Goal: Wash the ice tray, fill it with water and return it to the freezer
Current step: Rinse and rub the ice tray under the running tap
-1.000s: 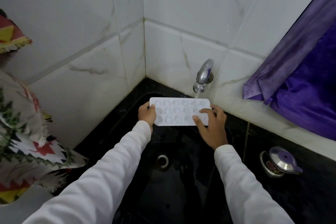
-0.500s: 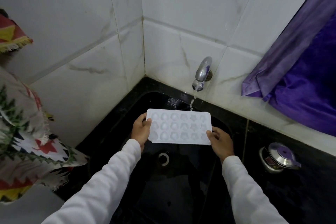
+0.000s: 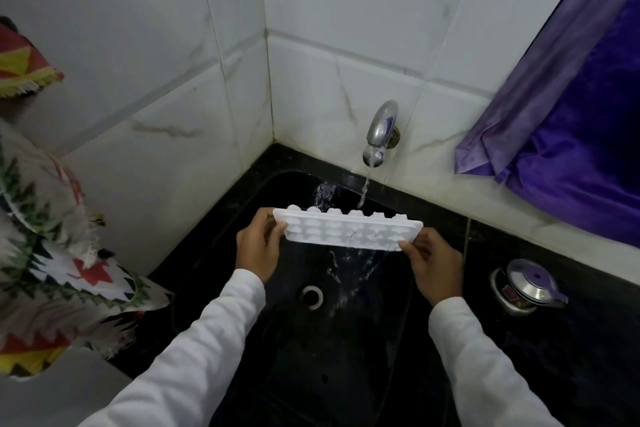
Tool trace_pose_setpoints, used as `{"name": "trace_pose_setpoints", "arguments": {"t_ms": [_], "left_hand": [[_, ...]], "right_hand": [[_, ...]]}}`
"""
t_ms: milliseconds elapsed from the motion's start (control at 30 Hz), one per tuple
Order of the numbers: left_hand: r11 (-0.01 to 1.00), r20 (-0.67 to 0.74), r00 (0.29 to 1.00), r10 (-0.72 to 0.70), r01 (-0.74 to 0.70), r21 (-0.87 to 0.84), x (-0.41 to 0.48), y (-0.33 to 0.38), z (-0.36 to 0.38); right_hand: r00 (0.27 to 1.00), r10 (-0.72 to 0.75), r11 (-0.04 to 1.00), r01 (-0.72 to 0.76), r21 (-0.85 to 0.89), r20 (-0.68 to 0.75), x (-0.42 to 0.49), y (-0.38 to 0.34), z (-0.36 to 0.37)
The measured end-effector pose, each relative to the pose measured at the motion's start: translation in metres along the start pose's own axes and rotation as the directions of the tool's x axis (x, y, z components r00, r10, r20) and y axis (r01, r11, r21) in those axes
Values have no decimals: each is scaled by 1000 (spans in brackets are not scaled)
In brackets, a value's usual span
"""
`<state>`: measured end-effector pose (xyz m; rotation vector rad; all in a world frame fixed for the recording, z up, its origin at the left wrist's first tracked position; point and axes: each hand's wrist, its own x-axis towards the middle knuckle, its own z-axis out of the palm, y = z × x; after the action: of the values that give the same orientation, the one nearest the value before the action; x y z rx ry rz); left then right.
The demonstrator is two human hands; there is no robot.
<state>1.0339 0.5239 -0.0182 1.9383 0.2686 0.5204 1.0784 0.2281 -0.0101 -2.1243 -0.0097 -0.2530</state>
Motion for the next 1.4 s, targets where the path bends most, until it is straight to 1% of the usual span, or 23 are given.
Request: {"name": "trace_pose_setpoints", "arguments": {"t_ms": [67,133,200,267,333,433,467,500,567,600,700,767,800,867,900,933,1000,1067,1167,1200,1267,1333,1400], "left_hand": [[996,-21,996,84,-84,4,2,7,-3],[992,17,994,112,-112,53,4,6,-3],[991,75,995,58,-67,114,3,0,-2],[992,86,996,7,-18,123,0,-3,-1],[994,57,998,16,-22,104,-5,1,-1],[997,5,999,49,-49,59,-10,9,-2],[997,10,999,38,-39,60,-12,8,-2],[997,26,1000,15,-17,72,-13,6,-2],[994,69,996,-53,46,103,-16,-1,-1],[993,74,995,-67,59,106,-19,-4,-1],[998,12,999,-34,34,44,-26,-1,-3],[999,10,1000,-18,17,28,-25,2,-4],[998,32,999,-26,25,51,-24,1,-4],[992,95,992,-85,75,105,-19,-3,-3],[987,114,987,-114,100,123,-18,-5,-2],[985,120,984,-130,114,130,-17,-7,-2],[987,130,982,-139,127,97,-15,-5,1],[987,180,971,-160,158,27,-12,-3,4],[945,326,917,-228,290,-154,-6,2,14],[925,347,905,-244,325,-198,-4,4,19],[888,349,891,-289,386,-251,1,10,28],[835,330,870,-365,463,-298,7,15,35],[798,299,849,-437,519,-308,14,16,43]], "right_hand": [[995,-62,998,63,13,-81,-1,-9,-4],[990,-80,997,79,-15,-114,-4,-10,-4],[999,-1,998,-2,-65,-47,-6,-2,1],[992,119,991,-117,-68,38,-7,6,5],[992,128,991,-127,-32,7,-11,7,5],[993,85,995,-80,63,-78,-19,-3,1],[994,80,995,-75,66,-72,-19,-2,1],[996,83,996,-82,41,-36,-20,1,1],[987,141,989,-136,-60,82,-21,9,4],[982,162,985,-156,-75,94,-23,12,5],[991,134,990,-133,51,-18,-30,8,3],[988,136,986,-129,106,-69,-31,8,3],[988,151,986,-147,73,-46,-30,11,3],[962,255,967,-253,-42,92,-25,24,7],[936,323,946,-317,-63,142,-23,29,7],[917,364,931,-363,-39,163,-22,32,7],[900,410,906,-421,49,146,-21,37,5],[888,439,885,-453,106,135,-18,38,3],[879,466,867,-476,147,100,-12,36,1],[881,467,869,-473,145,76,-9,35,0],[888,458,881,-459,117,32,-3,31,-1],[895,446,892,-445,76,5,4,27,-3],[922,387,922,-386,28,1,10,22,-4]]}}
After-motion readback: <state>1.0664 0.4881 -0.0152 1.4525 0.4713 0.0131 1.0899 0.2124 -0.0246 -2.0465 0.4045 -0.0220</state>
